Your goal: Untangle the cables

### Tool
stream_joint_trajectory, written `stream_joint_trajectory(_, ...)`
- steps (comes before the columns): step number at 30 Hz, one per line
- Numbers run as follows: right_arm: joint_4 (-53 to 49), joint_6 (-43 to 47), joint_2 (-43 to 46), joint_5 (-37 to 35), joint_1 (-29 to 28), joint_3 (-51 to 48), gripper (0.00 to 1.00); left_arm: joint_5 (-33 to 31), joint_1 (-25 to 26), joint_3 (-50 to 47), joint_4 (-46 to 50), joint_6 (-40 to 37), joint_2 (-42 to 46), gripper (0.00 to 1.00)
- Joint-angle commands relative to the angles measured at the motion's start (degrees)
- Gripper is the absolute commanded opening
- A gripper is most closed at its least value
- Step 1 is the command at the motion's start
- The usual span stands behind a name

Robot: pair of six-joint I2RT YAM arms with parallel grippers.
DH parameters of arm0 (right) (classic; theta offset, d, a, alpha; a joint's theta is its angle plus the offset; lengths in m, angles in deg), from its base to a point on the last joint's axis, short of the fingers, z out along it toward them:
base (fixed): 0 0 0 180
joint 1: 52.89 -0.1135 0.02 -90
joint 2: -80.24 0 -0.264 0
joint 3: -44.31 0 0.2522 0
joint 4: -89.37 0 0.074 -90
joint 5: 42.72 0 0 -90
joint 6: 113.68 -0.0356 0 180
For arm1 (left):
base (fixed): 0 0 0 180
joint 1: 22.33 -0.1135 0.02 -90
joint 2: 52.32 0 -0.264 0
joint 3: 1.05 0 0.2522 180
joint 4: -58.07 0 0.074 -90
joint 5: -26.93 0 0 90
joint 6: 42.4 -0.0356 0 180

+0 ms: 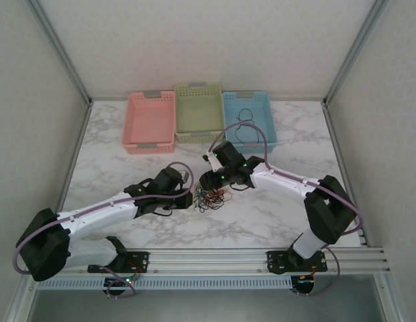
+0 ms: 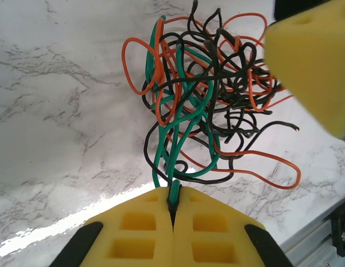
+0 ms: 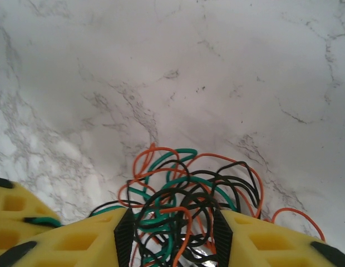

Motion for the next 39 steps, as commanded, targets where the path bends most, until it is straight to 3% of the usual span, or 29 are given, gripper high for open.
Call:
stream_joint_trajectory(1, -3.87, 4.73, -2.13, 1.64, -0.52, 3.09, 0.46, -1.18, -0.20, 1.94, 2.53, -1.26, 1.25, 0.00)
stream_joint_trajectory(10, -4.42, 6.33, -3.92, 5.30, -0.71, 3.70, 0.46, -0.05, -0.20, 2.14, 2.37, -1.40, 1.51, 0.00)
stream_joint_trajectory(16, -4.11, 5.00, -2.79, 3.55, -0.76, 3.19, 0.40, -0.31, -0.20, 1.81, 2.35, -1.49, 1.12, 0.00)
stream_joint_trajectory(26, -5.60, -0.66, 10.35, -8.89, 1.06, -4.56, 0.49, -3.11, -0.29, 1.44, 2.87, -1.23, -0.97, 0.00)
stream_joint_trajectory(30, -5.75, -4.37, 15.44, -8.81, 2.63, -10.72, 0.49, -3.14, -0.29, 1.34, 2.36, -1.10, -1.82, 0.00)
stream_joint_trajectory(35, -4.91, -2.77, 20.24, -9.09, 2.82, -17.20, 0.46, -3.63, -0.38, 1.66, 2.66, -1.70, -2.70, 0.00)
stream_joint_trajectory(39, -5.04, -2.82, 18.40, -9.04, 2.76, -17.32, 0.46, -4.00, -0.54, 1.96, 3.15, -2.19, -3.48, 0.00)
